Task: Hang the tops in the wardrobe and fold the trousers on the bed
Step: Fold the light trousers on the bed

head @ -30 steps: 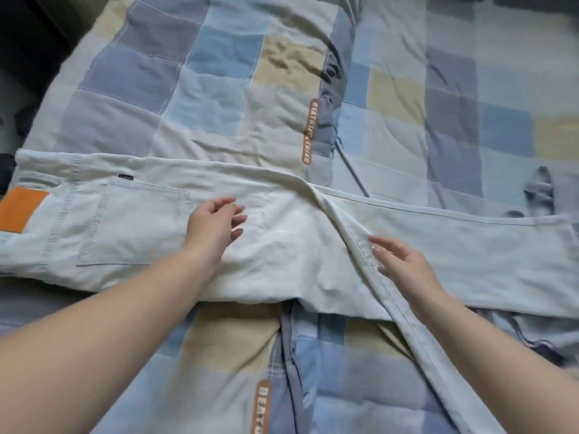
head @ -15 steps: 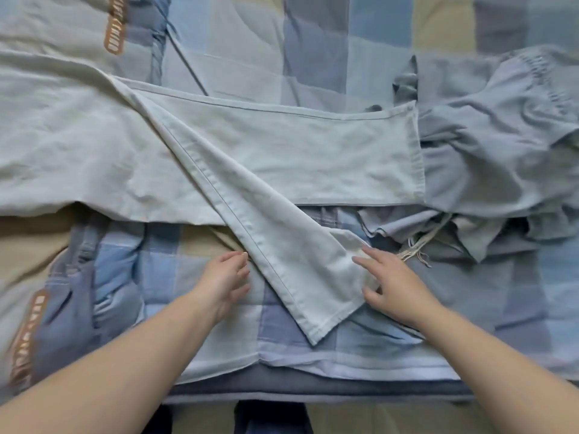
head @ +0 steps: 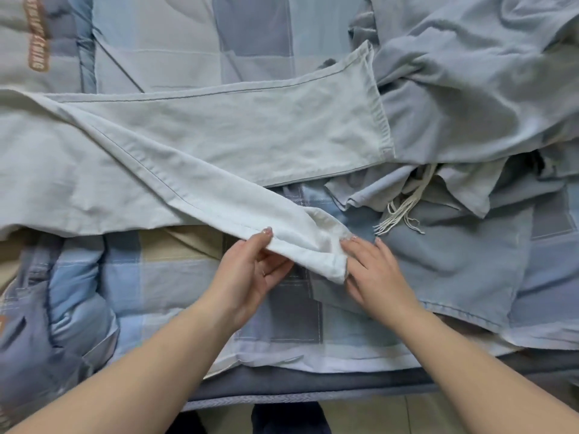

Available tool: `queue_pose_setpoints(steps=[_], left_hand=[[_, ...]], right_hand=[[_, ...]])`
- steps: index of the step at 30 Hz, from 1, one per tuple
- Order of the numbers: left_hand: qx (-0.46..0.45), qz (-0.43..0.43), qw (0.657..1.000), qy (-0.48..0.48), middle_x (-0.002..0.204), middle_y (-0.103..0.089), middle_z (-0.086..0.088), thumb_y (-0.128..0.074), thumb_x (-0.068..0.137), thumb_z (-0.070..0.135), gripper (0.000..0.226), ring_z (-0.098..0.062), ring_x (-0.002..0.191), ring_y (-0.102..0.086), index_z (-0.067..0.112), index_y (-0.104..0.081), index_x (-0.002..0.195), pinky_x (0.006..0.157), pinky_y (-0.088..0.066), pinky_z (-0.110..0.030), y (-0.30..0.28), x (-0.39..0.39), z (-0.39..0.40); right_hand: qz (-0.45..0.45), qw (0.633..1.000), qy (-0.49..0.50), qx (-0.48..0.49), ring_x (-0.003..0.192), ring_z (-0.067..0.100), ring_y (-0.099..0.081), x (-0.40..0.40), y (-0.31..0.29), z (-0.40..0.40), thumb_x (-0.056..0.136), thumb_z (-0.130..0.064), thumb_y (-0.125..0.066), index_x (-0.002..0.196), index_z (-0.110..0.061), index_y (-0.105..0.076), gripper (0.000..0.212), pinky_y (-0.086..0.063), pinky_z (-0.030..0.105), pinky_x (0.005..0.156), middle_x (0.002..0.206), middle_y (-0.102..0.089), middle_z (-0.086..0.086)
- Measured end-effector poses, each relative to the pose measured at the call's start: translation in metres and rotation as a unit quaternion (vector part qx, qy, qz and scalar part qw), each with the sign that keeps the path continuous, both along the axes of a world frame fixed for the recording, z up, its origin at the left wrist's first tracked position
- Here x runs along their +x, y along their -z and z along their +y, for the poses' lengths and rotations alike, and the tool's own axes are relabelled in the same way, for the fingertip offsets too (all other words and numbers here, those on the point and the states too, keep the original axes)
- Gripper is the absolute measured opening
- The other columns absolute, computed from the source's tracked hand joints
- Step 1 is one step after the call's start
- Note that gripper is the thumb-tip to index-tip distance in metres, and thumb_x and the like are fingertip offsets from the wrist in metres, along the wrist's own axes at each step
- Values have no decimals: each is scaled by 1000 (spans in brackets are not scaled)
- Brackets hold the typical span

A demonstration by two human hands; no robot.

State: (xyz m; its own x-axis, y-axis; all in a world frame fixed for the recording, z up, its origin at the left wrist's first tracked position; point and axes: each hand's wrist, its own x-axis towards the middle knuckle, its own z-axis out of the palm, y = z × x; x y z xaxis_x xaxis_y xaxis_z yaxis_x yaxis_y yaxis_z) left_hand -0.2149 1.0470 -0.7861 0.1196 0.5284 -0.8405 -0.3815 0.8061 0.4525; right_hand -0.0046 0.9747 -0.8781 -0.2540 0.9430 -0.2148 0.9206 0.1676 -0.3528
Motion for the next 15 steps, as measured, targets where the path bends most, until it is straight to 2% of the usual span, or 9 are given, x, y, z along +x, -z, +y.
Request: queue_pose_setpoints(steps=[1,3,5,7,9,12,15], left_hand=[[13,-7,1000,-20,84,-72,-2,-48,96,15,15,-12,70,-69,15,-62,92,70,-58,-27,-9,4,11],[40,-6,998,-52,70,-67,2,-47,97,17,20,-9,61,-66,17,-58,80,65,-58,-24,-25,14,37],[66,1,995,-79,60,-61,3,-48,97,18,23,-8,55,-62,19,-55,74,66,-58,-24,-37,24,62],[88,8,991,-103,59,-56,4,-51,96,20,23,-9,56,-60,19,-54,74,70,-57,-25,-46,34,89],[100,18,988,-119,58,-54,5,-54,95,22,20,-8,54,-60,19,-54,75,66,-58,-23,-51,43,117],[124,32,984,-127,52,-55,7,-53,96,23,23,-5,48,-60,19,-51,74,59,-55,-23,-57,58,163],[138,53,983,-106,60,-55,7,-51,97,25,23,-4,52,-60,19,-50,75,60,-52,-23,-58,82,203]], right_hand=[[30,999,30,16,118,24,-56,-2,-2,1,66,-16,-70,100,-16,-61,35,-25,43,105,120,-64,6],[147,979,143,12,113,14,-52,-5,-18,9,79,-23,-49,103,-16,-61,27,-29,32,100,112,-65,-1],[281,917,283,-21,90,3,-54,-11,-42,23,85,-29,-40,96,-23,-56,21,-37,18,76,94,-64,-10],[351,859,372,-2,65,0,-51,-12,-61,44,86,-29,-40,86,-27,-47,8,-33,13,56,68,-56,-17],[393,824,407,31,54,1,-46,-12,-74,71,88,-29,-41,85,-25,-45,6,-33,15,52,58,-51,-15],[435,790,431,27,47,2,-39,-5,-89,117,98,-22,-44,87,-20,-48,11,-32,23,52,58,-45,-10],[412,776,477,-23,51,1,-44,12,-89,158,98,-23,-45,92,-17,-54,13,-33,18,48,62,-49,-6]])
